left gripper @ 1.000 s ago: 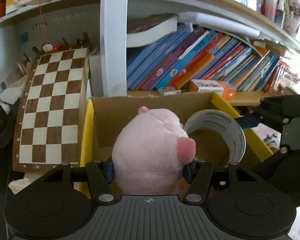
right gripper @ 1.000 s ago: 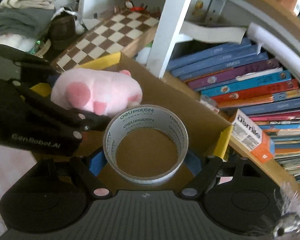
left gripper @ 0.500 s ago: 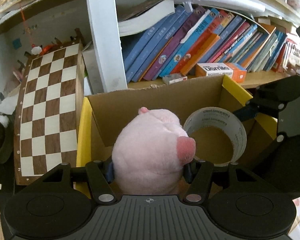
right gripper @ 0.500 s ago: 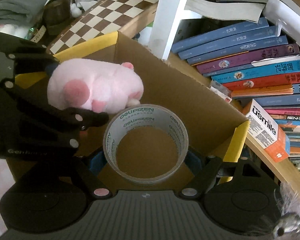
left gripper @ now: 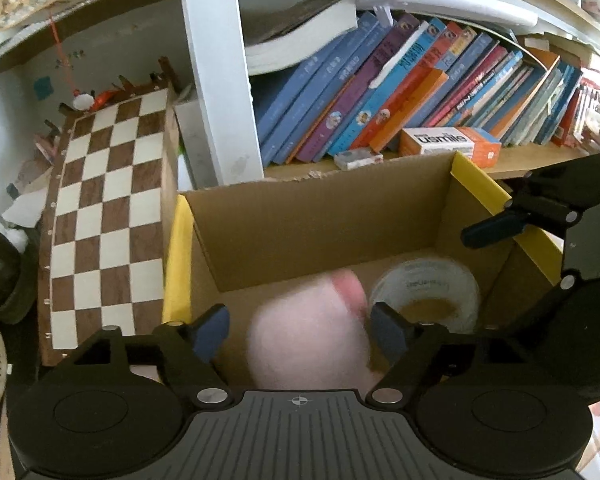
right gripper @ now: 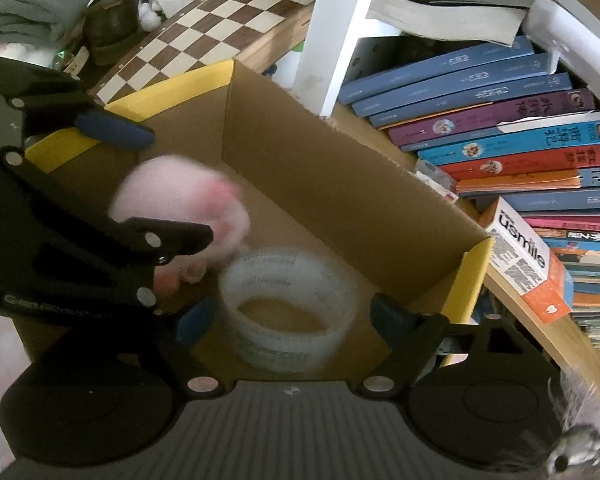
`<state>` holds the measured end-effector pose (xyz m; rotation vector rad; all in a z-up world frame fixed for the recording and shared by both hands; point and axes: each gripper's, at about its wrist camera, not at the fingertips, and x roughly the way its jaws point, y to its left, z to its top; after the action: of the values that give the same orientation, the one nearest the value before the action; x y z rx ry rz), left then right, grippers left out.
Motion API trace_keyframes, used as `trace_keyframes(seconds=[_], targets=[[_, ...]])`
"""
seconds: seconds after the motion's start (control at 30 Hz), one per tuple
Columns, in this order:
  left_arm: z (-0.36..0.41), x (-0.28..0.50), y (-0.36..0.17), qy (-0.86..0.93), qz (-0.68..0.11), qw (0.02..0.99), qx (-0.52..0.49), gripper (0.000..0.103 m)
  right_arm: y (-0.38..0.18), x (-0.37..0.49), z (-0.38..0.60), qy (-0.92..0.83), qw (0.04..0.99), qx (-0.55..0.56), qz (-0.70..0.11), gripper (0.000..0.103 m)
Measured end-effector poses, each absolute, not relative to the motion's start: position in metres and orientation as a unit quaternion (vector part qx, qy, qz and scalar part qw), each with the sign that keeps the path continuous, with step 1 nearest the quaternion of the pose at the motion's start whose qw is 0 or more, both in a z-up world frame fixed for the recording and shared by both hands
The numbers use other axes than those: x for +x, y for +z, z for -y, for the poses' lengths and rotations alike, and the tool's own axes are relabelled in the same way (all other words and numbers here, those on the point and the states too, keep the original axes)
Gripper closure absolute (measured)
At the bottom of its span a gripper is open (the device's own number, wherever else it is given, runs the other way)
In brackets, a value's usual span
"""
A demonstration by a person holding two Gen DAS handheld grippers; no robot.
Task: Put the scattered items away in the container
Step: 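Open the left gripper releasing the pig while the right gripper releases the tape in the box, then withdraw both tools from the yellow box back over the desk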
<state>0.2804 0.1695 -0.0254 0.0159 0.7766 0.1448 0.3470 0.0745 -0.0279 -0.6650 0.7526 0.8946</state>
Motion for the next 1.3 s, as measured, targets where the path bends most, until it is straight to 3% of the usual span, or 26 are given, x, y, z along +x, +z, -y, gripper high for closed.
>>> trace_keyframes(seconds=[0.8, 1.3], targets=[[-0.144, 0.206, 0.039, 0.055, -0.296, 0.953, -0.008, 0.019, 0.036, 0.275, -0.013, 0.392, 0.84, -0.223, -0.303, 0.015], [-0.11, 0.145, 0.044, 0.019, -0.289, 0.957, -0.013, 0.017, 0.044, 0.215, 0.069, 0.322, 0.885, -0.146, -0.302, 0.014]])
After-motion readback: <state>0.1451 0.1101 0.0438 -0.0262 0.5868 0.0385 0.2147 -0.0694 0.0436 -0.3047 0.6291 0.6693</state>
